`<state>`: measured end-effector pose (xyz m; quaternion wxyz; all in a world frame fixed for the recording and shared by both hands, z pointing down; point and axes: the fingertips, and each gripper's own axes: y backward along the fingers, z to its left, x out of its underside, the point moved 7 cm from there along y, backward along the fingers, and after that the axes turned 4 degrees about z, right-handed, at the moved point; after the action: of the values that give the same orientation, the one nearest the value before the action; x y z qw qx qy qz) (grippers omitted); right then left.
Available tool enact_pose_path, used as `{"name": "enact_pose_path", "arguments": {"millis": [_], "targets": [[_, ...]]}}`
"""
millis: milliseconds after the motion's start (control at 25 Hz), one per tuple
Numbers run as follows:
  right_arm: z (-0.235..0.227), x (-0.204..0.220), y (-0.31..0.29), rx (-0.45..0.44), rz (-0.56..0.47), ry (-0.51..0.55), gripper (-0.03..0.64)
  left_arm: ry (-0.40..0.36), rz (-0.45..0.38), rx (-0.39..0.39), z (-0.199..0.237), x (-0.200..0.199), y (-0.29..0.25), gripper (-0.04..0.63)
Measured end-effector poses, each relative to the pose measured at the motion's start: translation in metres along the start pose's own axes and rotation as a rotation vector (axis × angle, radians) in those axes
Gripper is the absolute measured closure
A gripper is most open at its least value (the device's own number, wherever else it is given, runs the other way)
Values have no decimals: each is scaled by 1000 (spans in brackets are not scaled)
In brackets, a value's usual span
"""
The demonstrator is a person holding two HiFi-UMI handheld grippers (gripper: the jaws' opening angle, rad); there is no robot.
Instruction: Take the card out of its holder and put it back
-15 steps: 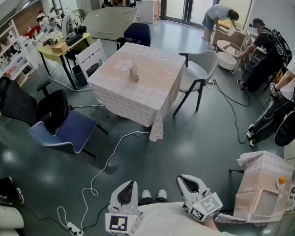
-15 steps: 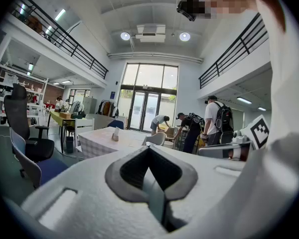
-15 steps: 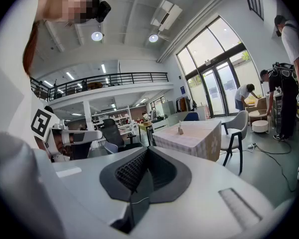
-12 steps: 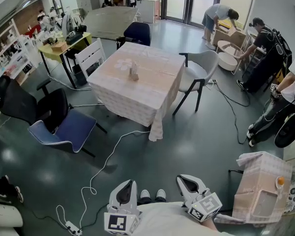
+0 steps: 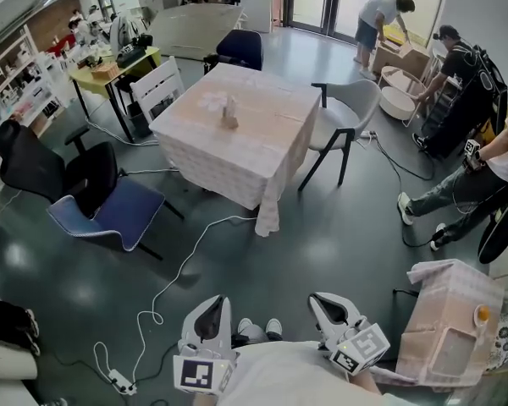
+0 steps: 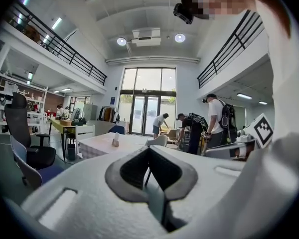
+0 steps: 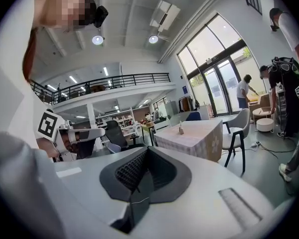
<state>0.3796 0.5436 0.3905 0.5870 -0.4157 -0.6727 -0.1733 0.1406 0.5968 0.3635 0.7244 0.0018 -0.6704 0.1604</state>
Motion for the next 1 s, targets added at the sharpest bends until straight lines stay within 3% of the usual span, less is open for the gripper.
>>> {"name": "enact_pose_path", "arguments": {"millis": [200, 560, 1000], "targets": [[-5, -2, 5, -76, -36, -1, 620, 22, -12, -29, -4, 3, 0, 595], [-16, -1, -22, -95, 18, -29, 620, 73, 10, -15, 4, 10, -22, 595], [-36, -40, -101, 9, 17, -54, 620, 83, 54, 21, 67, -13, -81, 595]]}}
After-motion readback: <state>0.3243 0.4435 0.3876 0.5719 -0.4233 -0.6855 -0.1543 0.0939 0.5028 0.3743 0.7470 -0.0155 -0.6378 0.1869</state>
